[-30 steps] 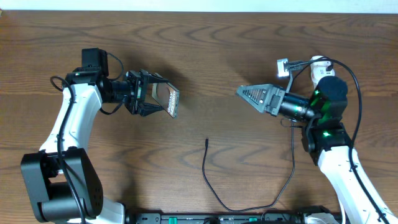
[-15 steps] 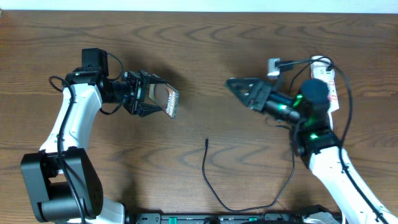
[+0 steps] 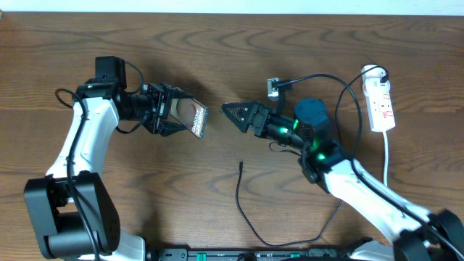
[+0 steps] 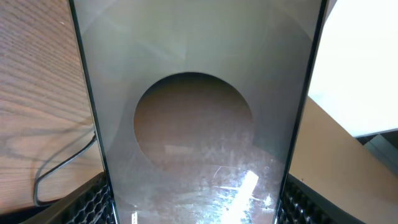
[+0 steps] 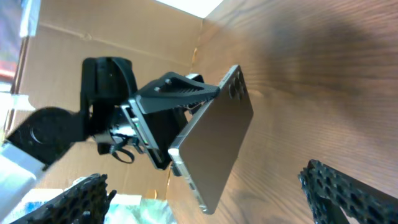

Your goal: Plug charger to phone and switch on socket

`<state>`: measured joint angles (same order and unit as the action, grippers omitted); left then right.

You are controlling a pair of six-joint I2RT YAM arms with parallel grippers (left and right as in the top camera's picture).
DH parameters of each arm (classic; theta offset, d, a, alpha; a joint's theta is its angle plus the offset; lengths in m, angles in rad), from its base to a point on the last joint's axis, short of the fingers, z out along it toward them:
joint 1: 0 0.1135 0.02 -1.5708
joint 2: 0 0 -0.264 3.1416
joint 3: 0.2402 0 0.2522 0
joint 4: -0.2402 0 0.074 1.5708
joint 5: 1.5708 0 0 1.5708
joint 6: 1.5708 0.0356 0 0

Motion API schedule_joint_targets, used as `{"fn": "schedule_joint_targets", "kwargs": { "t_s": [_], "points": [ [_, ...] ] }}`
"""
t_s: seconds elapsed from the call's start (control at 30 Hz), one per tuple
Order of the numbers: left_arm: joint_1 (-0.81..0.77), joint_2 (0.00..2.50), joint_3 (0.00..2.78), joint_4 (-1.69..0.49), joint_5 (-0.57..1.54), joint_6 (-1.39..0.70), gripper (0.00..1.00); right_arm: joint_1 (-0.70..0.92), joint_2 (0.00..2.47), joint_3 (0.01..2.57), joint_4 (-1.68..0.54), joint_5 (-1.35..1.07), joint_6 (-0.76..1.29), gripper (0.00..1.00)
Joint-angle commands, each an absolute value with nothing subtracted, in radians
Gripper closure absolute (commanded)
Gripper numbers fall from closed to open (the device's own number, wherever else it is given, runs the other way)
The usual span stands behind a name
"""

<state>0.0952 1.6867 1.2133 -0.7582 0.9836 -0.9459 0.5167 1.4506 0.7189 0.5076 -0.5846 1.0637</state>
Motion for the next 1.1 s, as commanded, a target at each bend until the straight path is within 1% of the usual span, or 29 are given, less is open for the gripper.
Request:
{"fn": "schedule_joint_targets", "kwargs": {
  "t_s": [0.0, 0.2, 0.3, 0.63, 0.8, 1.07],
  "points": [
    [0.094, 1.662, 1.248, -0.759, 1.0, -0.944, 0.93, 0.517, 1.515, 0.735, 0.585, -0.685, 1.018, 0.04],
    [0.094, 1.662, 1.248, -0.758, 0.962, -0.944, 0.93, 0.519, 1.6, 0.817, 0.585, -0.849, 0.886, 0.07],
    [0.094, 1.662, 1.248, -0.759, 0.919, -0.944, 0.93, 0.52, 1.622, 0.837, 0.574, -0.882, 0.849, 0.07],
    [0.094, 1.662, 1.248, -0.762, 0.812, -0.944, 0.92, 0.497, 1.623, 0.838, 0.518, -0.875, 0.782, 0.06],
    [0.094, 1.662, 1.248, -0.762, 0.746, -0.949, 0.93, 0.495, 1.623, 0.838, 0.439, -0.815, 0.731, 0.06],
    [0.094, 1.662, 1.248, -0.761, 0.72, -0.964, 0.93, 0.502, 1.623, 0.838, 0.357, -0.74, 0.651, 0.06]
  ]
}}
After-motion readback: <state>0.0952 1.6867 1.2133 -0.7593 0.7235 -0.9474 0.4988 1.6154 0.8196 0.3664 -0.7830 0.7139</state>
